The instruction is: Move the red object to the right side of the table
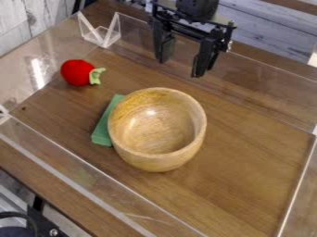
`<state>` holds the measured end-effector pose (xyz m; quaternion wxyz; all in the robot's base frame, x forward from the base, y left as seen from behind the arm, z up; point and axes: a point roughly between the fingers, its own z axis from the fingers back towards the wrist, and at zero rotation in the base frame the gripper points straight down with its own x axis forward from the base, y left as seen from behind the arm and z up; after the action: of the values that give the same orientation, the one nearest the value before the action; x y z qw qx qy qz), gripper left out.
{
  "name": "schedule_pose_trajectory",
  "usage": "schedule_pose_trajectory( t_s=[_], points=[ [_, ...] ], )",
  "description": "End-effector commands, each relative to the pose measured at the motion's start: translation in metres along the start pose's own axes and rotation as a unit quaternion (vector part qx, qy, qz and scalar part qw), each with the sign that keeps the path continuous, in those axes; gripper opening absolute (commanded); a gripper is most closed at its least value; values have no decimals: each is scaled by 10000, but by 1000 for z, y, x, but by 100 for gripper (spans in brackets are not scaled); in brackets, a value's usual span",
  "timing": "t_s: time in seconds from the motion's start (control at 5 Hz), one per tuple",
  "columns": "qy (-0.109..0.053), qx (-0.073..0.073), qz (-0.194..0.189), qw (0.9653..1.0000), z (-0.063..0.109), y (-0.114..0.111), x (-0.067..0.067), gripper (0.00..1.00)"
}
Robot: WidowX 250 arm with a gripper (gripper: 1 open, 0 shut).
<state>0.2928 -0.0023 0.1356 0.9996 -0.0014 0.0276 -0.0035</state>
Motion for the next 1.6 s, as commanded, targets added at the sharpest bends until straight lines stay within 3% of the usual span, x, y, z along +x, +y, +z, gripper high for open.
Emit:
schedule_pose_trajectory(
  t_s=[0.0, 0.2, 0.4, 0.6, 0.8, 1.0, 1.2, 1.4],
  points=[
    [135, 10, -414, 9990, 3, 7, -1, 100],
    [240, 57, -1112, 9935, -13, 30, -11, 100],
    [327, 130, -2052, 9781, -29, 61, -21, 100],
    [396, 239, -3160, 9476, -44, 90, -27, 100],
    [444, 330, -3897, 9193, -51, 116, -23, 100],
    [447, 388, -4359, 8981, -59, 138, -18, 0],
    [420, 407, -4497, 8913, -61, 150, -9, 100],
    [385, 415, -4576, 8874, -63, 162, -2, 100]
  ],
)
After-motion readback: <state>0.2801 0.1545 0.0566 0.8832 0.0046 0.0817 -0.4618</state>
